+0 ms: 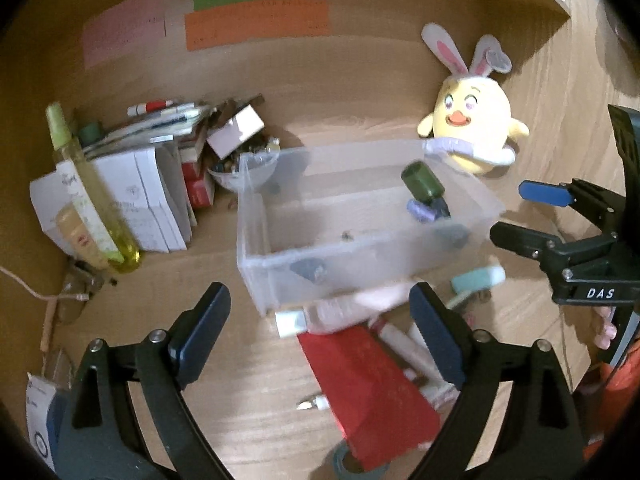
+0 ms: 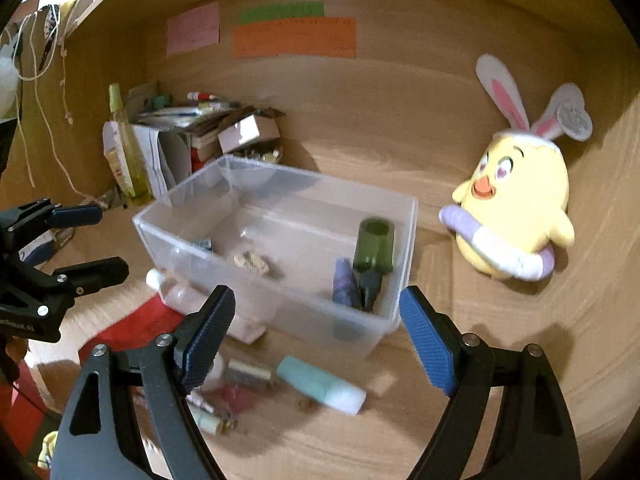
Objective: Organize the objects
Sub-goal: 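Move both tools back toward the remaining items beside the bin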
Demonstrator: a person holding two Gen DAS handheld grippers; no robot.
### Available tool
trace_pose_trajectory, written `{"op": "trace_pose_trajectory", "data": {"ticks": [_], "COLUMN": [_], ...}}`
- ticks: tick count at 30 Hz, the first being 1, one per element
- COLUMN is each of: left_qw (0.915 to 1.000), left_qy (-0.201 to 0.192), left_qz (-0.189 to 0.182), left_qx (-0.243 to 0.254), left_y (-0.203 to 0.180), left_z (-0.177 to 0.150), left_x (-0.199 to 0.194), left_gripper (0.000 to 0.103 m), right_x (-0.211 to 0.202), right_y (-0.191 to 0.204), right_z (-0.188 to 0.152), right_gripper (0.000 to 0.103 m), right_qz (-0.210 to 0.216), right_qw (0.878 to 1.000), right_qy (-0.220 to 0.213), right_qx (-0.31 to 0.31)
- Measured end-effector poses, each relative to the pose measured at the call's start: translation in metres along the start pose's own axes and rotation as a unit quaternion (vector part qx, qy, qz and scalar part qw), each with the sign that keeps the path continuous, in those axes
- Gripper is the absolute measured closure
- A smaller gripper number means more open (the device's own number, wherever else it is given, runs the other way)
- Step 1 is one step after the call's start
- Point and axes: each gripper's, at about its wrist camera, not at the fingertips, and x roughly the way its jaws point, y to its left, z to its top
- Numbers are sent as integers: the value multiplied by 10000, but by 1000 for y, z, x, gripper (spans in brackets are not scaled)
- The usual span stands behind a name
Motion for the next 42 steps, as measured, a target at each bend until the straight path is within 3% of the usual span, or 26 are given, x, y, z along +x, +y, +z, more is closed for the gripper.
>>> {"op": "trace_pose_trajectory", "data": {"ticks": [10,16,32,42], "left_qw": [9983,9971,9966,9953], "left_qy": [487,551,768,922], "left_qz": [-285,-479,-115,-230], "left_qx": [-161,-207,-270,-191], "left_y": [-13,-15,15,0], "left_z": [-33,-43,-58,-65], "left_x": [16,18,14,27], "left_gripper": [11,9,9,10], "right_x": [11,28,60,64], "right_y": [-8,-18,-18,-12], "right_z": [-37,-57,-53,-55], "right_gripper": [21,21,22,60], "right_qz": [5,-104,273,322], "right_qw": [9989,9963,9927,9919], "right_qy": [402,797,1160,1232], "right_qx": [234,288,202,-24]}}
